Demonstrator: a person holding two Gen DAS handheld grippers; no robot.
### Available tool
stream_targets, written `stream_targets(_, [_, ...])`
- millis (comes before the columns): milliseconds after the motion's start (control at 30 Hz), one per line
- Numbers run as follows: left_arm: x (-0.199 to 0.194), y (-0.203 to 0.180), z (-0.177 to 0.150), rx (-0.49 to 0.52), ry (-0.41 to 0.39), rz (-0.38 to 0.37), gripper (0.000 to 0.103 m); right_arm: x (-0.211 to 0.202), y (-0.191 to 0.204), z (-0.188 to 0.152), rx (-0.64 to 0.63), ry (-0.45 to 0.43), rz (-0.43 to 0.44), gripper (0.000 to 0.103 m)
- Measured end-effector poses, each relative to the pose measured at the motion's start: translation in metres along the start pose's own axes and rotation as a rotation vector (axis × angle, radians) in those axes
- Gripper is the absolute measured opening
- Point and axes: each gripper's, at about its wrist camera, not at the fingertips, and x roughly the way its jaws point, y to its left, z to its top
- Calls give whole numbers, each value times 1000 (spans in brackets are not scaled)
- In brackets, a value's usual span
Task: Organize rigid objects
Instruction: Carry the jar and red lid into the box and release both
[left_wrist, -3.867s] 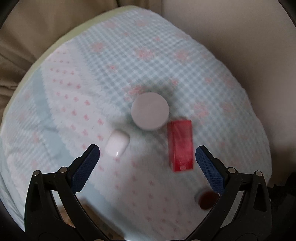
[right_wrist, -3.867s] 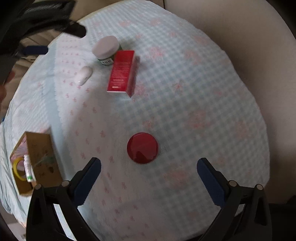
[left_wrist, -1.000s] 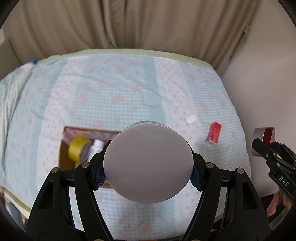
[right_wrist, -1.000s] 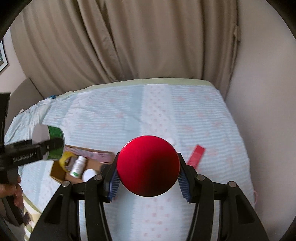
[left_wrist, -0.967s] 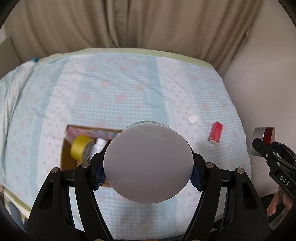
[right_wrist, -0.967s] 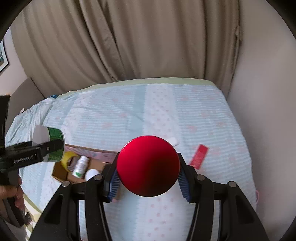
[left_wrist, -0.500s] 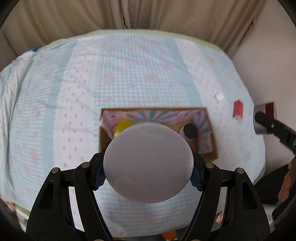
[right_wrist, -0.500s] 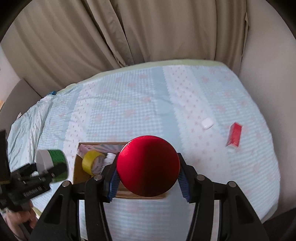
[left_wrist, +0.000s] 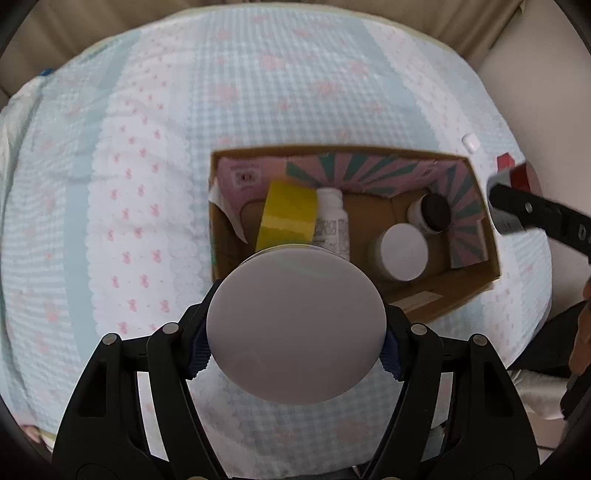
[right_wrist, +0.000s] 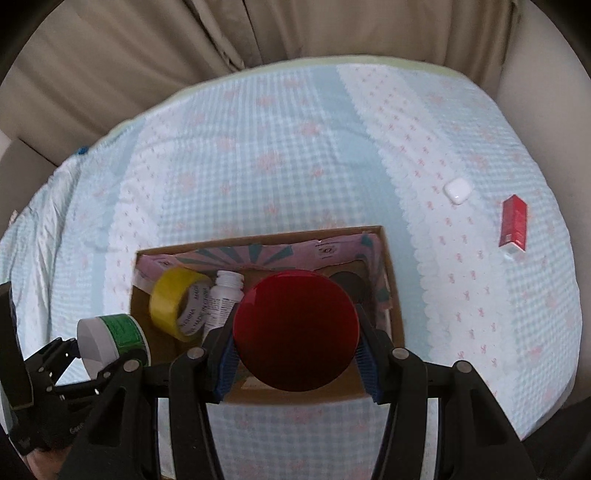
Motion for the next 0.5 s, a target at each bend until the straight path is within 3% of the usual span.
stream_targets(200, [38,3,-8,12,54,18,68,53,1,9,-38,55,-2,50])
stream_targets(433, [53,-10,1,63,73,32,69,94,9,19,-47,111,38,50])
stream_targets(500, [52,-11,4,63,76,29,78,101,11,22,-26,132,78,50])
